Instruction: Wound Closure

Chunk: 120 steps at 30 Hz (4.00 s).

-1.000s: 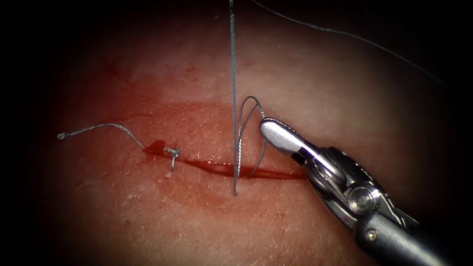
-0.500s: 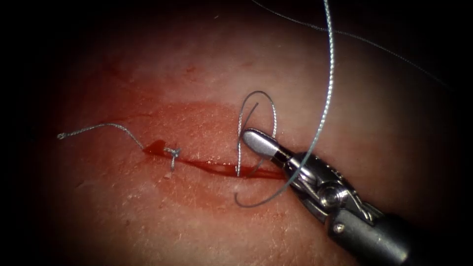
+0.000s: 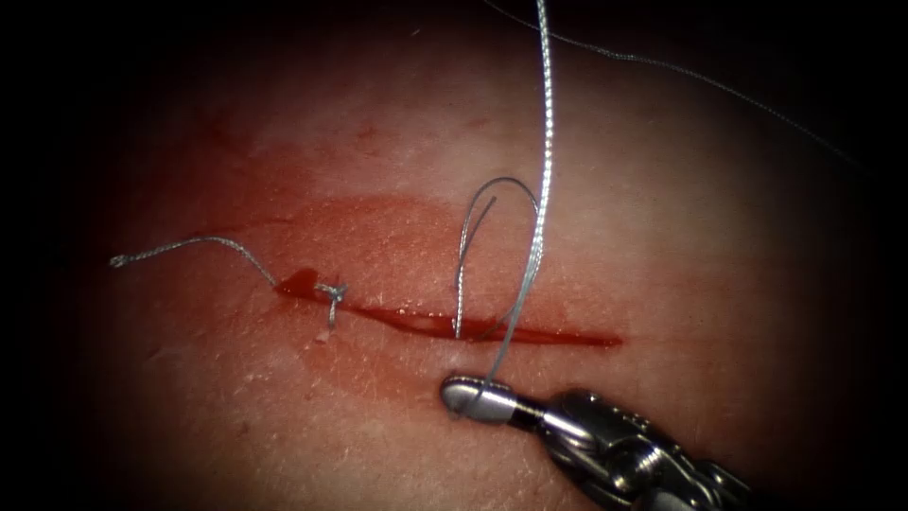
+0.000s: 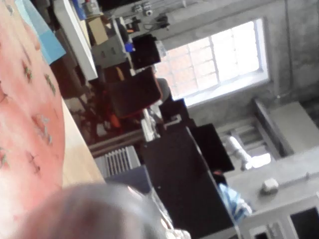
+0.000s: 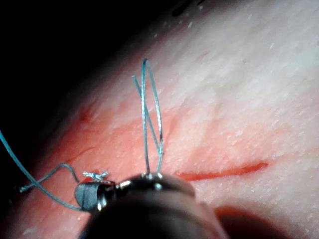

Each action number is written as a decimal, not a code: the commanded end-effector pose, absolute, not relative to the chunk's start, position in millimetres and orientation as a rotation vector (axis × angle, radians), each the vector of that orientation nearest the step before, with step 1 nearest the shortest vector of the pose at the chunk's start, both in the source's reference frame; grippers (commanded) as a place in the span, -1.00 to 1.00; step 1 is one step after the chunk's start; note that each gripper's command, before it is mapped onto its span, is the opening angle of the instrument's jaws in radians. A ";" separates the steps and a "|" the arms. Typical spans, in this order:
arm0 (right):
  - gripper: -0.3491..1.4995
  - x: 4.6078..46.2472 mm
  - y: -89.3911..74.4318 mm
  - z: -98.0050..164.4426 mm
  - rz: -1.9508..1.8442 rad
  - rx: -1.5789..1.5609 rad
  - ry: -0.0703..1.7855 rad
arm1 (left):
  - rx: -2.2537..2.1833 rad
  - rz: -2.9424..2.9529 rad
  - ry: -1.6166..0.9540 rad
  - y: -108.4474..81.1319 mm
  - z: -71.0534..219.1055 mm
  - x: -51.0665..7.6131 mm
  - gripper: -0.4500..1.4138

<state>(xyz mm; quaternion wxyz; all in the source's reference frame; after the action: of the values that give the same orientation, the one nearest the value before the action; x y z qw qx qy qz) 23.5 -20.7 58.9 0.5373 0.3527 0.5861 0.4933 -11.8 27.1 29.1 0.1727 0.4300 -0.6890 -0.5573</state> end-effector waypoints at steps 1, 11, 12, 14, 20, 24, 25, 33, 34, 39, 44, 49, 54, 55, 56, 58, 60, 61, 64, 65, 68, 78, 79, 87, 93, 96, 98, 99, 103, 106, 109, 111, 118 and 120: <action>-1.00 25.1 -20.2 58.0 1.145 0.861 1.398 | 1.218 -1.576 -1.966 28.1 27.8 -11.8 -1.00; -1.00 27.6 -21.3 57.1 1.134 0.879 1.415 | 1.145 -1.600 -1.969 27.3 28.1 -11.5 -1.00; -1.00 27.3 -21.1 56.9 1.137 0.881 1.421 | 1.140 -1.599 -1.967 27.1 28.1 -11.4 -1.00; -1.00 26.3 -21.0 56.6 1.137 0.887 1.420 | 1.121 -1.595 -1.971 26.7 28.3 -11.3 -1.00; -0.56 22.2 -19.2 55.2 0.691 0.392 1.493 | 1.102 -1.598 -1.971 26.3 28.3 -10.3 -1.00; -0.60 22.4 -18.0 56.0 0.269 0.180 1.382 | 1.089 -1.602 -1.971 26.2 28.2 -10.1 -1.00; -0.60 22.7 -17.9 56.1 0.232 0.164 1.383 | 1.087 -1.603 -1.971 26.1 28.2 -10.0 -1.00; 0.05 25.4 -17.3 56.2 0.189 0.010 1.362 | 1.065 -1.610 -1.972 26.1 28.1 -10.1 -1.00; 0.15 25.2 -17.3 56.3 0.197 0.000 1.360 | 1.064 -1.611 -1.972 26.1 28.1 -10.1 -1.00; 0.13 23.6 -17.7 56.1 0.204 -0.019 1.352 | 1.059 -1.613 -1.973 26.0 28.1 -10.1 -1.00; -0.05 21.0 -18.5 55.3 0.289 0.011 1.340 | 1.051 -1.616 -1.973 26.1 28.1 -10.1 -1.00; -0.33 19.6 -20.3 54.6 0.355 0.082 1.346 | 1.043 -1.620 -1.973 26.2 28.1 -10.2 -1.00; -0.42 19.7 -20.4 55.1 0.426 0.019 1.311 | 1.032 -1.628 -1.972 26.3 28.1 -10.2 -1.00; -0.42 19.9 -20.0 55.4 0.433 0.013 1.307 | 1.033 -1.625 -1.972 26.3 28.1 -10.2 -1.00; -0.40 20.0 -19.7 55.7 0.437 0.011 1.306 | 1.033 -1.622 -1.973 26.3 28.0 -10.2 -1.00; -0.40 20.1 -19.2 56.2 0.435 0.015 1.307 | 1.031 -1.623 -1.973 26.2 28.0 -10.2 -1.00; -0.34 20.3 -18.8 56.6 0.440 0.010 1.305 | 1.030 -1.623 -1.973 26.2 28.0 -10.2 -1.00; -0.31 20.3 -18.6 56.8 0.439 0.010 1.305 | 1.029 -1.624 -1.973 26.2 28.0 -10.2 -1.00; -0.29 20.9 -17.5 57.6 0.451 -0.001 1.299 | 1.030 -1.622 -1.973 26.4 27.9 -10.2 -1.00; -0.29 21.2 -17.3 57.8 0.453 -0.004 1.297 | 1.030 -1.623 -1.973 26.4 27.9 -10.2 -1.00; -0.29 21.9 -17.2 58.5 0.454 -0.010 1.295 | 1.037 -1.612 -1.975 26.6 27.8 -10.4 -1.00; -0.36 24.4 -18.2 60.7 0.427 -0.007 1.290 | 1.041 -1.607 -1.977 27.0 27.6 -10.9 -1.00; -0.42 24.3 -18.2 60.8 0.426 -0.006 1.288 | 1.041 -1.607 -1.977 27.0 27.6 -10.9 -1.00; -1.00 20.9 -17.0 56.1 0.397 0.078 1.302 | 1.038 -1.608 -1.977 26.8 27.4 -10.9 -1.00; -1.00 15.9 -17.7 51.9 0.433 0.063 1.285 | 1.050 -1.586 -1.983 26.8 27.4 -11.2 -1.00; -1.00 11.8 -17.3 49.0 0.474 0.046 1.263 | 1.043 -1.568 -1.992 26.6 27.4 -12.1 -1.00; -1.00 9.5 -16.8 47.2 0.507 0.036 1.258 | 1.042 -1.564 -1.995 26.5 27.4 -12.5 -1.00; -1.00 9.0 -16.7 46.9 0.520 0.028 1.256 | 1.043 -1.561 -1.996 26.5 27.4 -12.6 -1.00; -1.00 7.8 -16.5 45.7 0.543 0.025 1.271 | 1.049 -1.562 -1.997 26.5 27.3 -12.9 -1.00; -1.00 6.3 -16.3 44.0 0.552 0.023 1.298 | 1.049 -1.561 -1.997 26.3 27.3 -12.9 -1.00; -1.00 4.6 -15.5 42.3 0.529 0.012 1.302 | 1.049 -1.560 -1.994 26.2 27.3 -12.8 -1.00; -1.00 2.7 -14.8 40.9 0.531 -0.010 1.299 | 1.049 -1.560 -1.991 26.2 27.3 -12.9 -1.00; -1.00 -3.2 -13.4 37.6 0.547 -0.083 1.271 | 1.040 -1.556 -1.958 25.6 27.7 -13.6 -1.00; -1.00 -4.4 -13.2 36.9 0.553 -0.092 1.270 | 1.043 -1.558 -1.952 25.4 27.8 -13.8 -1.00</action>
<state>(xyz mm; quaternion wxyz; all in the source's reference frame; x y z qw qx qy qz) -4.7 -14.3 37.5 0.7705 -0.0388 0.5823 0.2563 -14.0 24.2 29.2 0.2198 0.3778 -0.6990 -0.5660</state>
